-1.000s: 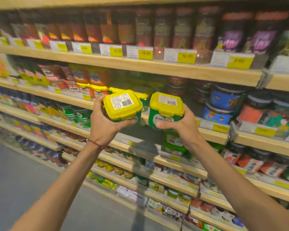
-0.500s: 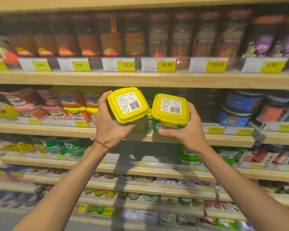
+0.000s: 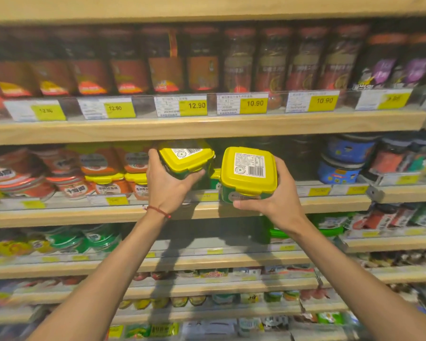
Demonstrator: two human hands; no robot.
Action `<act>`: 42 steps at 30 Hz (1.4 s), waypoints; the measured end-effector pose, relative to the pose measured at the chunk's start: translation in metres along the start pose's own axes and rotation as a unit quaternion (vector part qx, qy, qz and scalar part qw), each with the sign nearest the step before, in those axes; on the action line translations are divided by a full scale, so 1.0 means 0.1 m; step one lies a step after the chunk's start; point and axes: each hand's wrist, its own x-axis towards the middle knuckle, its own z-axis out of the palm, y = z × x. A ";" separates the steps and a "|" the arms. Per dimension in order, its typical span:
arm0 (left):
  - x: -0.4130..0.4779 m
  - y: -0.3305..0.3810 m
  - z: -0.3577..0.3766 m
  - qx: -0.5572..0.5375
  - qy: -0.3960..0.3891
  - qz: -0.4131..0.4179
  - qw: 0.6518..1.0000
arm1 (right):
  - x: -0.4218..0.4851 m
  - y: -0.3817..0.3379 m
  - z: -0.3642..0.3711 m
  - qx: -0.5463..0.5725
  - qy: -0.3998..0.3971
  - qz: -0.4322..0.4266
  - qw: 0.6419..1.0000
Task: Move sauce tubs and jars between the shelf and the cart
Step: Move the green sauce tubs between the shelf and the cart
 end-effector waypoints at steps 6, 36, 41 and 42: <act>0.03 0.02 0.05 0.044 -0.036 -0.023 0.998 | 0.06 0.06 0.04 0.023 0.006 0.012 1.000; -0.06 0.07 0.22 -0.079 0.077 -0.098 0.989 | 0.09 0.18 -0.07 0.053 -0.012 0.029 0.998; -0.04 0.06 0.20 -0.074 0.113 -0.103 0.985 | 0.09 0.19 -0.05 0.051 -0.011 0.032 0.998; -0.03 0.06 0.20 -0.060 0.109 -0.104 0.987 | 0.09 0.18 -0.04 0.053 -0.009 0.033 0.998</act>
